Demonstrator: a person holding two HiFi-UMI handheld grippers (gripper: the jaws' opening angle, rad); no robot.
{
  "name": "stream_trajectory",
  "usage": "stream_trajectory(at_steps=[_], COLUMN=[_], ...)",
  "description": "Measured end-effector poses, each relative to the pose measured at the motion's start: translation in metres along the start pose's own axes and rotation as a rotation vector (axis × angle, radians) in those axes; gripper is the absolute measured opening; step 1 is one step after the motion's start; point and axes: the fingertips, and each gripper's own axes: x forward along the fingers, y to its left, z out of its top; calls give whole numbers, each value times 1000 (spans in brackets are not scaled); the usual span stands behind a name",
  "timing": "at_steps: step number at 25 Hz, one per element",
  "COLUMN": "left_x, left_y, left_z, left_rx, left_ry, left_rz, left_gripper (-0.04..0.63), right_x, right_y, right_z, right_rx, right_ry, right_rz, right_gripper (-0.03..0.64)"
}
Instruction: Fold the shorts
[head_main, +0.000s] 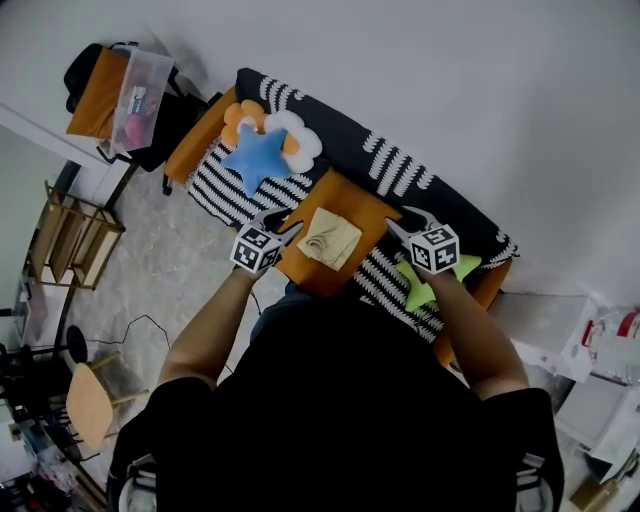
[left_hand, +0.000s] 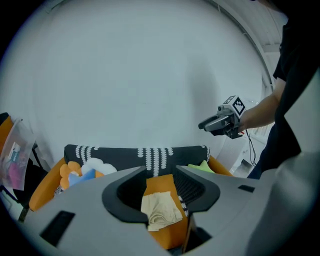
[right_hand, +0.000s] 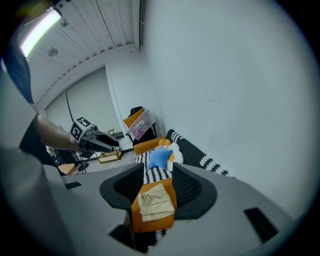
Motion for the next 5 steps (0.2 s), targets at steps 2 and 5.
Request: stream_trajectory(at_steps=[2,5], left_x=[-1,-4], left_y=[-1,-1], left_z=[-1,-3], left_rx=[-9,-16], left_ry=[-4,-8], left_rz=[2,5], left_gripper=[193,198], right_x=[-1,-1], right_y=[2,5], right_z=[-1,-2], right_rx=[2,0], right_ry=[-1,2], right_rz=[2,6], right_gripper=[184,184])
